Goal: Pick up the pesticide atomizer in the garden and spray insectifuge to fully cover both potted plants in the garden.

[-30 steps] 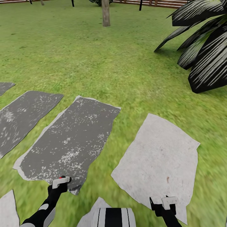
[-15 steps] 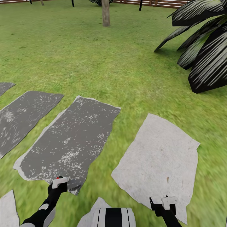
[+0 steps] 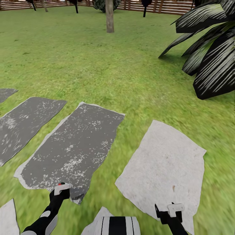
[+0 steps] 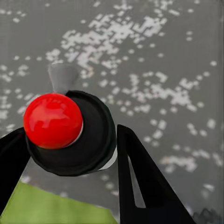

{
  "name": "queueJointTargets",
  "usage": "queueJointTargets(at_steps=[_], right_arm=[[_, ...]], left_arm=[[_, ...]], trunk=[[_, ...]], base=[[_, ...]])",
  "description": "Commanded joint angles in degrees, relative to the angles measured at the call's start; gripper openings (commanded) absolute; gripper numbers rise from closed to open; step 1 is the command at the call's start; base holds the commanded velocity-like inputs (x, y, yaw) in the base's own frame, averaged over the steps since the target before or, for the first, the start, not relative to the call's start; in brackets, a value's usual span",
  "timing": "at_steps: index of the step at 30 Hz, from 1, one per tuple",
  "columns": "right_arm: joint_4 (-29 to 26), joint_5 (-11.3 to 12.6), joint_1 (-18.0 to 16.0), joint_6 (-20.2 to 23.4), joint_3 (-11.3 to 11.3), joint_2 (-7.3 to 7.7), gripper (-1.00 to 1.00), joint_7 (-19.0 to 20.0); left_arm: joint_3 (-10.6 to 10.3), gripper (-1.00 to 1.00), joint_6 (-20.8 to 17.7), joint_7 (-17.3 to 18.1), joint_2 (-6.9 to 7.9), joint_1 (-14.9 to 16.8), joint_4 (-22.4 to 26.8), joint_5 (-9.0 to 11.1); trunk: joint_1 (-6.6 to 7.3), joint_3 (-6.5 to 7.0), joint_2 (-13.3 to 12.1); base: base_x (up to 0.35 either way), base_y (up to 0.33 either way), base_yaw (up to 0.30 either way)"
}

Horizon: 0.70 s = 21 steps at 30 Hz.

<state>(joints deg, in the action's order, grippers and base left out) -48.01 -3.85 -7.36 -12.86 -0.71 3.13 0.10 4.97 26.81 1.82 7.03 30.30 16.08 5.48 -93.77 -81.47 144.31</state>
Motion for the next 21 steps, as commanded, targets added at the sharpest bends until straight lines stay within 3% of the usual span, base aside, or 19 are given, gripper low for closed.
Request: queueJointTargets(at_steps=[1,12,17,21], right_arm=[[0.0,-0.4,0.0,-0.1,-0.1,0.0,1.0,0.0],[-0.1,-0.5,0.0,-0.4,-0.1,-0.03,1.0,0.0],[0.2,-0.5,0.0,-0.5,-0.3,0.1,1.0,-0.2],[2.8,-0.5,0.0,-0.9,-0.6,0.39,1.0,-0.4]], left_arm=[[0.0,-1.0,0.1,0.2,0.0,0.0,-0.1,0.6],[-0.1,-1.0,-0.1,0.2,-0.6,0.1,0.5,0.5],[-0.3,-1.0,-0.1,0.2,-0.05,-0.1,0.0,0.3],[-0.2,-1.0,0.1,0.0,0.48,-3.2,0.2,0.2]], trunk=[[0.03,0.2,0.0],[0.32,2.63,-0.2],[0.45,3.74,-0.2],[0.55,4.8,-0.3]], base=[[0.0,0.0,0.0],[0.0,0.0,0.0],[0.0,0.0,0.0],[0.0,0.0,0.0]])
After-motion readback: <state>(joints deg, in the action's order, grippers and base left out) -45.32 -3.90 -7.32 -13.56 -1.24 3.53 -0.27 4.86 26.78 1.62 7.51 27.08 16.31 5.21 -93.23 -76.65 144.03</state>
